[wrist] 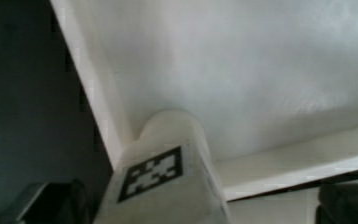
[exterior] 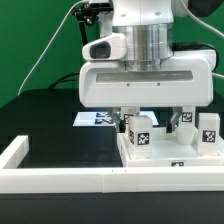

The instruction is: Assemble square table

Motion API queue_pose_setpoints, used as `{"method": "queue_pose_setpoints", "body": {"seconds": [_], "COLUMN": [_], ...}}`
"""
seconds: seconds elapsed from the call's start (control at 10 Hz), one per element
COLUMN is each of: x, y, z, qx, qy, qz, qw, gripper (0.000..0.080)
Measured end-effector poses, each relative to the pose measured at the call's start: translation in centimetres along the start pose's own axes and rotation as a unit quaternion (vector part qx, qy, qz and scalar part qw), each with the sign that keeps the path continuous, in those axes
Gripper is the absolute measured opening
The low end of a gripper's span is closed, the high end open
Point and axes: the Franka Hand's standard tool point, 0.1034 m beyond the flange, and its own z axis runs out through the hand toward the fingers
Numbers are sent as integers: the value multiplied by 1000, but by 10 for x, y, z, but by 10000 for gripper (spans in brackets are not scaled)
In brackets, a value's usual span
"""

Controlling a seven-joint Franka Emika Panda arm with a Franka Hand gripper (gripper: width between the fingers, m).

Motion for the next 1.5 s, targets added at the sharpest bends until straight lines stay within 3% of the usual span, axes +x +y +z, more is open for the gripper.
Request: {"method": "queue_pose_setpoints", "body": {"seconds": [0.3,0.4,0.5,0.6,0.7,1.1,1.3,1.5], "x": [2,3,3,3,3,3,4,5], "y": [9,12,12,12,12,12,13,10], "z": [-2,-2,-1,-1,0,0,0,0], "qx": [0,-2,-2,-2,-2,-1,11,23], "qy": [5,13,12,12,11,12,14,18], "qz": [-80,-82,-83,-82,-82,-41,101,275], "qw": [997,997,996,997,997,999,995,961], "gripper": [649,615,483,483,300,288,288,290]}}
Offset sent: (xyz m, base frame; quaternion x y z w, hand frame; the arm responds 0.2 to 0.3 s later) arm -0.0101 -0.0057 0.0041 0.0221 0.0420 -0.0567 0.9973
